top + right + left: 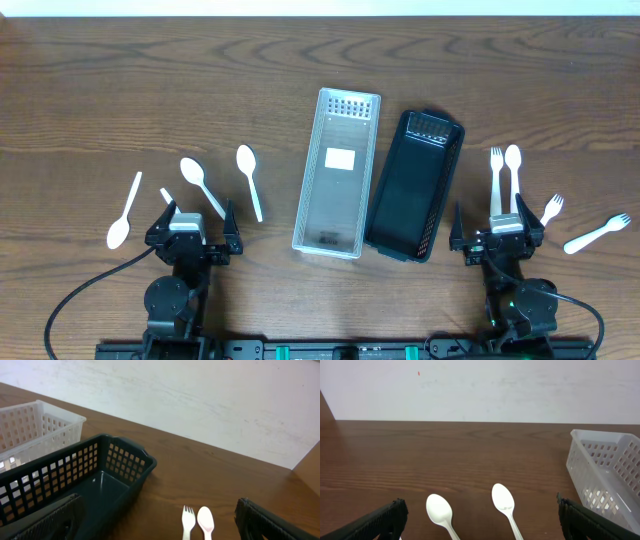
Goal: Pack container
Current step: 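Raise both grippers from rest toward the cutlery on each side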
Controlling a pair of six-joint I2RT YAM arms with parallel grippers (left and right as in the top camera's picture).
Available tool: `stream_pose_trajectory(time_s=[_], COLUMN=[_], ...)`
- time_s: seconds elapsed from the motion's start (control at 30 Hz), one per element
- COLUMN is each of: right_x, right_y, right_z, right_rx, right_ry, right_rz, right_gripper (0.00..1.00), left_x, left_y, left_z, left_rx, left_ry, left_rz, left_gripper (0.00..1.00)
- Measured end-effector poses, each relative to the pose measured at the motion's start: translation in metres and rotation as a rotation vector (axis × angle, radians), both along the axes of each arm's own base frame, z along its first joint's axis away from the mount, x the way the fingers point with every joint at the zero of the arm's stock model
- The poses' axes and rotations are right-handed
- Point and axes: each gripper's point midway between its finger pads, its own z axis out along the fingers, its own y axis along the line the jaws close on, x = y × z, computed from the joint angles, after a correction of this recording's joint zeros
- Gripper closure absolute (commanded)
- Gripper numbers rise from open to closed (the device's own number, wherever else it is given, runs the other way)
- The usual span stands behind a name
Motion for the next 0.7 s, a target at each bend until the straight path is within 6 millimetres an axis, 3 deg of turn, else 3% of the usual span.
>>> stream_pose_trajectory(time_s=[0.7], right_x=[0.0], right_y=[0.0015], right_z=[0.002], right_rx=[-0.002], right_ry=[-0.009], right_rz=[0.009], right_gripper=[0.01], left_x=[0.0], left_y=[0.0], left_z=[-0.0001], left_rx=[0.0], left_ry=[0.0], left_rz=[0.0], left_gripper=[0.02])
